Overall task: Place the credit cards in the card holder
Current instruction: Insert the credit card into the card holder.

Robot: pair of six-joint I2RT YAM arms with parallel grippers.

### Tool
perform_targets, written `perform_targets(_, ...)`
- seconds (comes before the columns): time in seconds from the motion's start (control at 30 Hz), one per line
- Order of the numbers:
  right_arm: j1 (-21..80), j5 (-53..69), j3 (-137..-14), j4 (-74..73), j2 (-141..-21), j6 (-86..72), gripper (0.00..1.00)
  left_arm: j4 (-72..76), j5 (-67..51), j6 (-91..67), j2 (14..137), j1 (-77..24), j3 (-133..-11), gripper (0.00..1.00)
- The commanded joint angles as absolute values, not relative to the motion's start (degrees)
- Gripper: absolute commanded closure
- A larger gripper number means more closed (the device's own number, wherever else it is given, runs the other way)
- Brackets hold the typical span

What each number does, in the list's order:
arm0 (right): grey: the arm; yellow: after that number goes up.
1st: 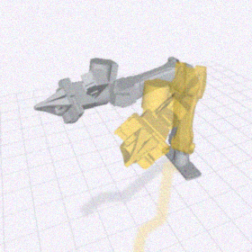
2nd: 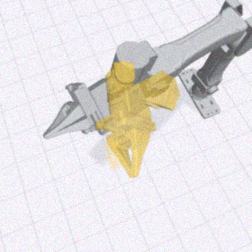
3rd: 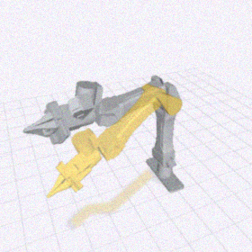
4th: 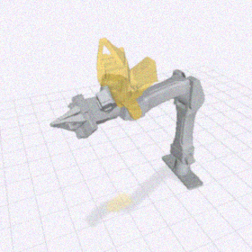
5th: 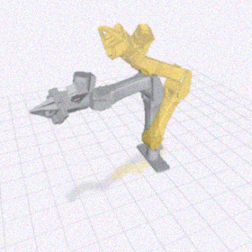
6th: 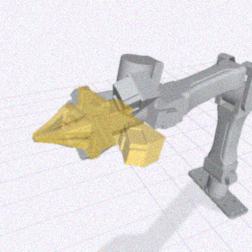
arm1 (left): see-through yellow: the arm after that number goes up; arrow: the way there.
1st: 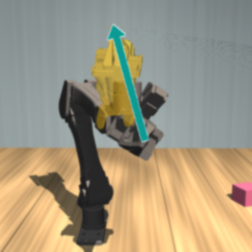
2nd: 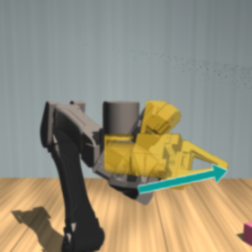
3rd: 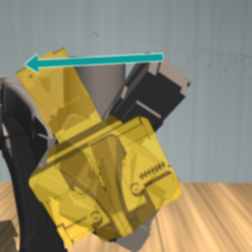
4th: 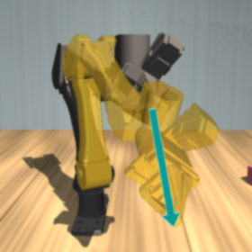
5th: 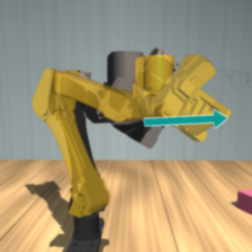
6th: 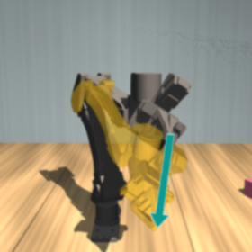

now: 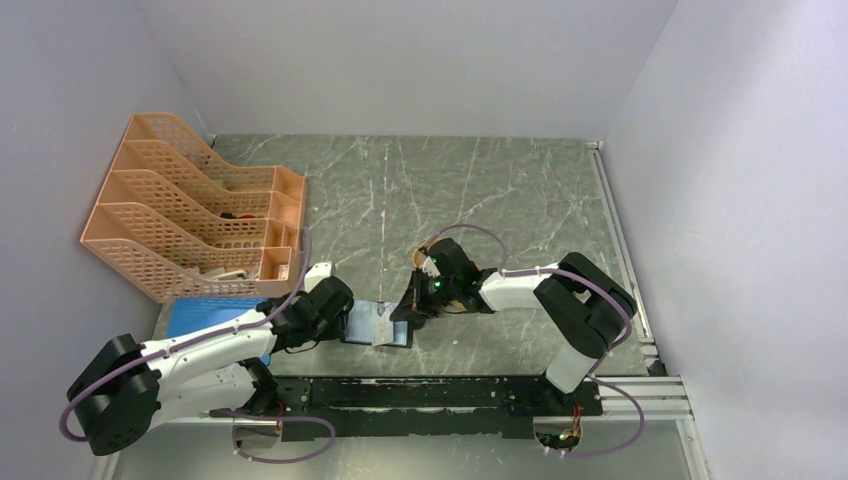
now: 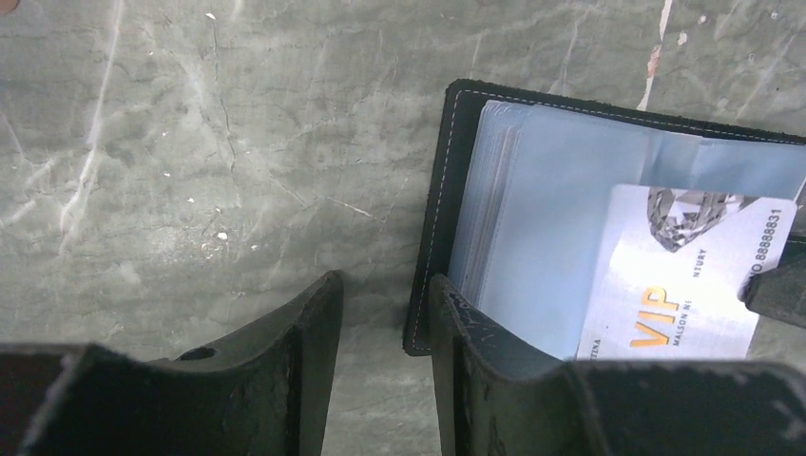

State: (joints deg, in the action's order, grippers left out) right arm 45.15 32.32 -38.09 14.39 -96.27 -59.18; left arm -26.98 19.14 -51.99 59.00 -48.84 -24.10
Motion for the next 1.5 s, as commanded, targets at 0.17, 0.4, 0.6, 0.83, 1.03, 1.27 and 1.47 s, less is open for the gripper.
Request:
perform_targets(0.17, 44.43, 30.23, -38.28, 17.07, -98.54, -59.77, 1.0, -25.15, 16.63, -52.69, 59.61, -48.47, -22.76, 0.57)
perform_targets(0.4, 44.49, 29.79, -38.36, 17.13, -99.26, -59.86, 1.0, -24.32, 15.96, -52.83, 59.85, -48.49, -22.23, 0.57)
perform_targets(0.6, 44.53, 27.57, -37.4, 17.9, -98.68, -61.25, 1.0, -24.42, 15.77, -52.85, 59.55, -48.52, -21.91, 0.58)
perform_targets(0.83, 44.48, 26.11, -37.23, 17.55, -97.74, -61.74, 1.0, -24.63, 15.79, -53.13, 58.86, -48.49, -21.71, 0.58)
perform_targets(1.03, 45.13, 26.05, -37.56, 17.46, -98.12, -61.9, 1.0, -24.08, 15.23, -53.17, 59.01, -48.47, -21.62, 0.58)
perform_targets(1.27, 46.76, 25.57, -38.87, 16.54, -98.51, -62.01, 1.0, -22.56, 13.95, -53.34, 59.52, -48.51, -21.09, 0.59)
perform_targets(1.47, 48.43, 24.63, -39.79, 16.26, -99.12, -62.7, 1.0, -21.64, 12.82, -53.78, 58.95, -48.52, -20.11, 0.6)
